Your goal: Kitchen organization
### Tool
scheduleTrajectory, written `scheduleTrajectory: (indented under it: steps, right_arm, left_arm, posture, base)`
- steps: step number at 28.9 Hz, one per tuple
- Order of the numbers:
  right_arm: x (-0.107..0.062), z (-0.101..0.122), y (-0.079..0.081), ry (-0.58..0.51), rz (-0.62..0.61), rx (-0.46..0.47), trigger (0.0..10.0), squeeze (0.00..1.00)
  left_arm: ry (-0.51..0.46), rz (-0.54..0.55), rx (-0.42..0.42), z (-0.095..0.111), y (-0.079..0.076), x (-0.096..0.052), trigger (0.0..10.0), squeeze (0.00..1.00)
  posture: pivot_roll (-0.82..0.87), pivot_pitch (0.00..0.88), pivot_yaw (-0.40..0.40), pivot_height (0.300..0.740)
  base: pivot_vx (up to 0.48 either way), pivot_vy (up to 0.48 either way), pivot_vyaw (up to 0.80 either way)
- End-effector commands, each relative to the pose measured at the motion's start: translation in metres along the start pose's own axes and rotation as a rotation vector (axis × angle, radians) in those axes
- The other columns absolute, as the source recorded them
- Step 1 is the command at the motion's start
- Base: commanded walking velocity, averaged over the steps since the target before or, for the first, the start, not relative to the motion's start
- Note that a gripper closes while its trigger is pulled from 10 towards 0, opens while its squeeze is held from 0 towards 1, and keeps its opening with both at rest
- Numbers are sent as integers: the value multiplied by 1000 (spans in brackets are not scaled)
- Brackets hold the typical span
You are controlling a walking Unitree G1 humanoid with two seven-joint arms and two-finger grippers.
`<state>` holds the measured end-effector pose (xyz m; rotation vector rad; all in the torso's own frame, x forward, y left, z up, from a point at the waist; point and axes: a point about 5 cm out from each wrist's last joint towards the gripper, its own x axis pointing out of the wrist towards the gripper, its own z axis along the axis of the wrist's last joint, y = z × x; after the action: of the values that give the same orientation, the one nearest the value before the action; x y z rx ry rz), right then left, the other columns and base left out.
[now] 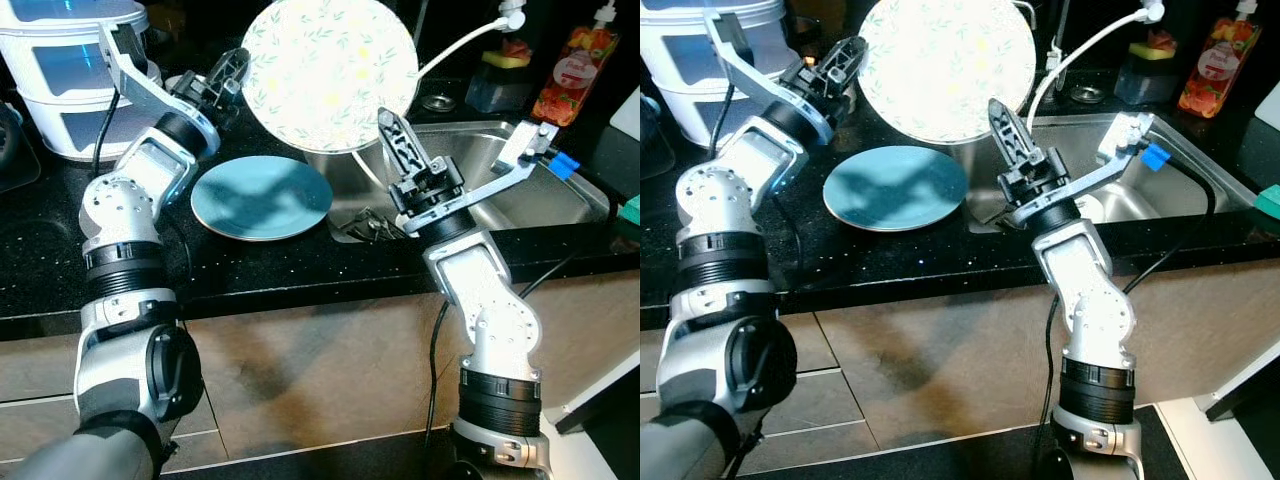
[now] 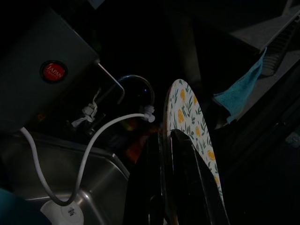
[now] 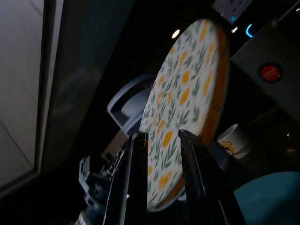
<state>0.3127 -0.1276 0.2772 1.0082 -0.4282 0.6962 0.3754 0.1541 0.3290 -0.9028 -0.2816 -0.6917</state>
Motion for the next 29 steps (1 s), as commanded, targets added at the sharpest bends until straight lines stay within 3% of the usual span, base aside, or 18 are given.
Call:
scheduleTrajectory:
  steps: [1, 8, 9, 11, 12, 15, 16, 29]
  right_arm:
    - [1, 2, -1, -1, -2, 35, 10000, 0]
    - [-2, 12, -6, -37, -36, 66, 10000, 0]
    - [-2, 13, -6, -42, -40, 55, 10000, 937]
    - [-2, 14, -7, -43, -41, 52, 10000, 937]
    - [-2, 14, -6, -42, -37, 55, 10000, 1000]
    - [-3, 13, -6, -34, -34, 70, 10000, 1000]
    - [-3, 13, -6, -31, -30, 73, 10000, 0]
    - [-2, 10, -3, -6, -9, 80, 10000, 0]
  left_arm:
    - [-9, -41, -1, 0, -10, 2, 0, 0]
    - [-38, -30, 18, 9, -11, 0, 0, 0]
    - [-40, -30, 21, 9, -12, -1, 0, 0]
    - [-40, -29, 21, 9, -12, -1, 0, 0]
    - [-40, -32, 24, 9, -13, 0, 0, 0]
    - [-42, -36, 28, 10, -15, 0, 0, 0]
    - [-43, -38, 27, 10, -16, 0, 0, 0]
    - [-19, -48, 35, 2, -21, 1, 0, 0]
  posture:
    - [29, 0, -11, 740]
    - [31, 0, -14, 740]
    - [30, 0, -16, 740]
    - [30, 0, -16, 740]
    - [29, 0, -16, 740]
    - [29, 0, -16, 740]
    - [30, 0, -18, 740]
    - [32, 0, -20, 740]
  base:
    - [0, 0, 0]
    - [0, 0, 0]
    - [0, 0, 0]
    - [0, 0, 0]
    - [0, 0, 0]
    - [0, 0, 0]
    - [0, 0, 0]
    - [0, 0, 0]
